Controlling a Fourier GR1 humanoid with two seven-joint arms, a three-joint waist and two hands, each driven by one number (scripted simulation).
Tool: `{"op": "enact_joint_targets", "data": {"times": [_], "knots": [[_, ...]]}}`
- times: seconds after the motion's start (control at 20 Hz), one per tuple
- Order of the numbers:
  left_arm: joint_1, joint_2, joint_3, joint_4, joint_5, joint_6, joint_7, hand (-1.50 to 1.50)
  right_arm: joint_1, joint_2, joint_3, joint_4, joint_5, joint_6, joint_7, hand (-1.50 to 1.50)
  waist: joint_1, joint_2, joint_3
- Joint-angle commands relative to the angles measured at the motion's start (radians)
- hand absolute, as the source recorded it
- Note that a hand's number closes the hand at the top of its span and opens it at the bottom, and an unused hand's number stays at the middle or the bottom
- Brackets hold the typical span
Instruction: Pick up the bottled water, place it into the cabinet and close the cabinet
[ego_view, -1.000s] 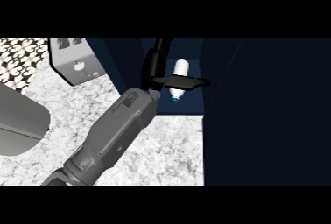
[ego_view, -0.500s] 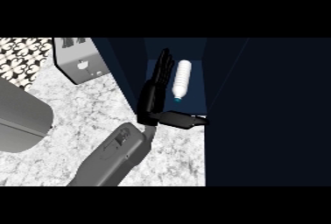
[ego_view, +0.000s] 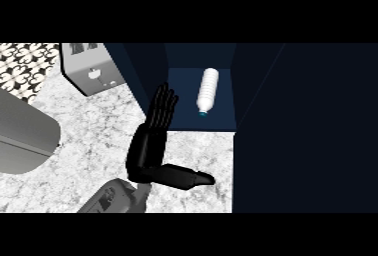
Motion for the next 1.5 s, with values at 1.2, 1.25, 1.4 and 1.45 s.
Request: {"op": "enact_joint_targets", "data": {"times": [1.2, 1.25, 1.4, 1.45], "knots": [[0.533, 0.324, 0.138, -0.447, 0.074, -0.132, -0.089, -1.5, -0.217, 0.051, 0.762, -0.212, 0.437, -0.118, 0.4, 1.5, 0.001, -0.006, -0.006], [0.533, 0.306, 0.109, -0.457, 0.059, -0.117, -0.084, -1.5, -0.254, 0.081, 0.793, -0.188, 0.441, -0.14, 0.432, 1.5, 0.004, -0.003, -0.006], [0.568, 0.325, 0.127, -0.448, 0.066, -0.143, -0.108, -1.5, -0.345, 0.079, 0.801, -0.157, 0.467, -0.138, 0.478, 1.5, 0.009, -0.007, -0.008], [0.568, 0.331, 0.132, -0.483, 0.07, -0.139, -0.096, -1.5, -0.388, 0.099, 0.806, -0.138, 0.47, -0.151, 0.509, 1.5, 0.015, -0.005, -0.007]]}}
